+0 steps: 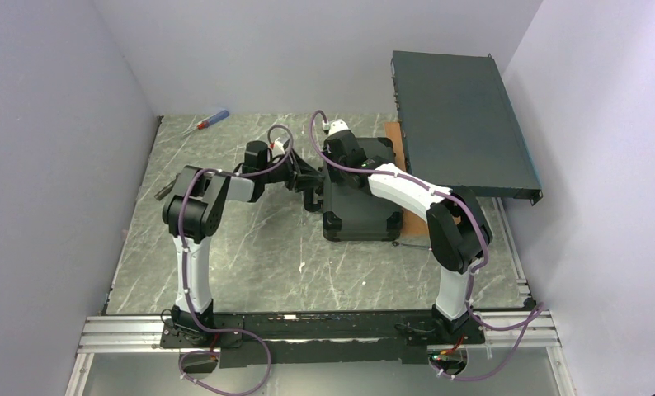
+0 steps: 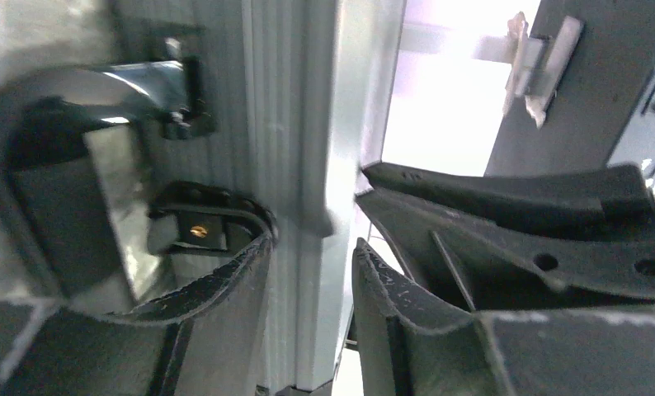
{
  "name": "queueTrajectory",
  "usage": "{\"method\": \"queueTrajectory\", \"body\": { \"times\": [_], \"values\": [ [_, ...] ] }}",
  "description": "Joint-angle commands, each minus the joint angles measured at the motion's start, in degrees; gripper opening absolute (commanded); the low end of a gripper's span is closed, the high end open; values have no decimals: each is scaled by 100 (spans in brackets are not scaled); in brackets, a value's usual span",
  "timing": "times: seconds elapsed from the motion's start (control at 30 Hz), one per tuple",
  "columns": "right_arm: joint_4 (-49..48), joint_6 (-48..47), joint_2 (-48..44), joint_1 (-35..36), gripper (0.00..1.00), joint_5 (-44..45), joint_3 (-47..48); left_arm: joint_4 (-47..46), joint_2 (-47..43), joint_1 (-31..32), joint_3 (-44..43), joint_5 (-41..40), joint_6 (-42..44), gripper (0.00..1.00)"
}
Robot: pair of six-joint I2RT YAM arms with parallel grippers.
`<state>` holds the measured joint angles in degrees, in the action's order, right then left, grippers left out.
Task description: Pack up texas hold em set
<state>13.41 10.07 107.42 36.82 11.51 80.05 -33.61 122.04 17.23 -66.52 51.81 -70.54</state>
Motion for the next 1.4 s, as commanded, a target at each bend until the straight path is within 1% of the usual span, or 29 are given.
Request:
{"method": "queueTrajectory", "body": {
  "times": [0.0, 0.07, 0.2, 0.27, 0.33, 0.37, 0.47, 0.53, 0.6, 0.63, 0.7, 0.77, 0.83, 0.93, 1.1, 1.37],
  "values": [
    [1109, 13, 518, 63, 23, -448, -262, -1611, -307, 380, 175, 496, -946, 45],
    [1111, 9, 510, 71, 23, -448, -271, -1864, -231, 402, 202, 534, -1168, 45],
    [1129, 13, 509, 73, 23, -448, -271, -1909, -150, 406, 231, 510, -1204, 45],
    [1122, 12, 480, 69, 23, -429, -286, -1810, -208, 382, 307, 420, -1096, 44],
    [1129, 12, 456, 70, 23, -423, -298, -1435, -324, 338, 356, 328, -771, 44],
    [1129, 12, 456, 74, 23, -417, -305, -1143, -428, 310, 387, 254, -523, 44],
    [1137, 11, 480, 70, 23, -421, -306, 187, -798, 195, 424, -186, 370, 42],
    [1131, 22, 491, 68, 23, -436, -316, 1544, -1011, 159, 242, -702, 1165, 41],
    [1119, 21, 491, 67, 23, -449, -318, 2696, -1080, 156, -127, -1273, 1978, 34],
    [1113, 16, 491, 71, 23, -448, -315, 3046, -1048, 157, -295, -1434, 2186, 29],
    [1119, 13, 499, 71, 23, -435, -309, 3577, -967, 140, -546, -1656, 2374, 21],
    [1116, 13, 509, 71, 23, -443, -302, 3826, -861, 132, -713, -1835, 2454, 11],
    [1111, 13, 525, 72, 23, -463, -293, 4125, -695, 131, -987, -2015, 2537, 0],
    [1133, 6, 561, 71, 23, -491, -258, 4618, -362, 163, -1524, -2097, 2656, 0],
    [1138, -8, 610, 66, 23, -498, -223, 5033, -35, 309, -2013, -2353, 2827, 0],
    [1138, -13, 686, 68, 23, -517, -196, 5573, 170, 544, -2388, -2848, 2961, 0]
  ]
}}
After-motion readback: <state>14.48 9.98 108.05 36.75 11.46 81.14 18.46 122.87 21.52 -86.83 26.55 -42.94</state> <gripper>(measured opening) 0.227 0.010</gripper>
